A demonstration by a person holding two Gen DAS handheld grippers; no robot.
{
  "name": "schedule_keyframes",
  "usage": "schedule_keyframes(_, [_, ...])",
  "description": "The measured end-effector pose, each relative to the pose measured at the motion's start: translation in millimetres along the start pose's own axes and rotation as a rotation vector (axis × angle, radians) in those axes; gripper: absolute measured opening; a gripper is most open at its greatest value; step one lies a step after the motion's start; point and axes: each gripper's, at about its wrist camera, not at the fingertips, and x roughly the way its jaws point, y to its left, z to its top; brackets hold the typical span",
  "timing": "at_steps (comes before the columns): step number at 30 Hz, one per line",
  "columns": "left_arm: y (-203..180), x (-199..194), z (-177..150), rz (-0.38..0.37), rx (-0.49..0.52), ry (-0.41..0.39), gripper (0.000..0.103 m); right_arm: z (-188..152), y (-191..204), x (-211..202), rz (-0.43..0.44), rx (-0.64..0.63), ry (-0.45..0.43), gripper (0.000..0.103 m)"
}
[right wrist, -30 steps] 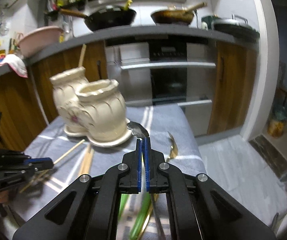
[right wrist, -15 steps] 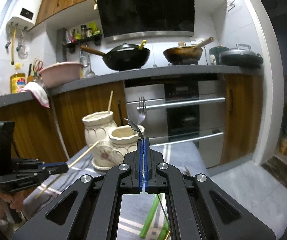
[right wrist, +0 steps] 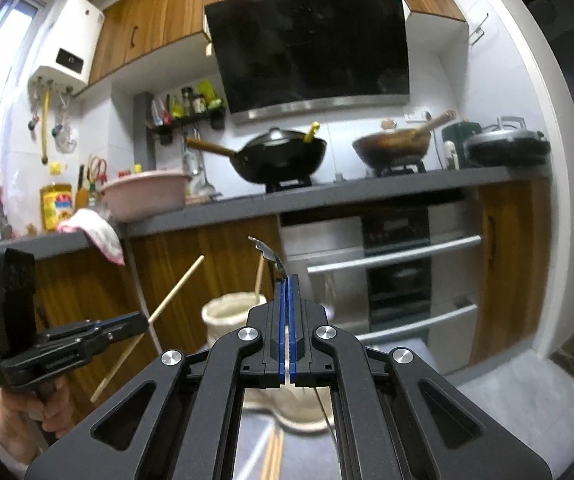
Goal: Organize utensils
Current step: 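Lift the chopstick with the left tool while the right tool carries the gold spoon toward the holder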
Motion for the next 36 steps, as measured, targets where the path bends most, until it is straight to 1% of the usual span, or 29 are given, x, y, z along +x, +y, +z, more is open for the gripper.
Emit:
schedule_keyframes(4, [6.7,13.1,18.7,-0.004,-0.003,-0.040,0.004,15.9,-0.1,16.0,0.026,0.018,-0.039,0.002])
schedule_keyframes(8, [15.9,27.6,42.4,-0.022,-0.034,-0.109,0.004,28.8,-5.8,37.4,0.067,0.061,-0.059,0.002])
schedule_keyframes(13, [19.7,57.0,66.7,-0.005,-0.005,-0.147,0.004,34.3,-16.1,57.4,0.093,0.121,-0.086,0.002])
schedule_keyframes(16, [25.3,78.6,74.8,-0.021,-0.023,-0.156,0.004,32.7,-25.4,73.6,0.094,0.157,-0.083,0.002])
schedule_keyframes(17, [26.8,87.6,76.0,-0.013,-0.027,-0.153,0.004,31.4,-29.0,78.9,0.095,0.173,-0.080,0.002])
schedule_keyframes(21, [33.7,119.7,73.0,-0.019,-0.046,-0.122,0.004,24.6,-38.8,94.9,0.087,0.206,-0.064,0.002])
schedule_keyframes(24, [37.1,133.2,65.6,-0.014,-0.053,-0.111,0.004,17.5,-44.3,103.1,0.085,0.225,-0.050,0.002])
schedule_keyframes(26, [38.4,137.6,59.5,-0.014,-0.057,-0.119,0.004,11.7,-47.5,107.2,0.085,0.233,-0.039,0.002])
schedule_keyframes(31, [35.4,140.9,45.1,0.008,-0.027,-0.143,0.004,2.4,-48.5,115.7,0.100,0.248,-0.007,0.002])
schedule_keyframes(36, [36.7,138.4,33.2,0.022,-0.020,-0.137,0.004,-5.9,-47.1,119.5,0.099,0.239,0.024,0.002])
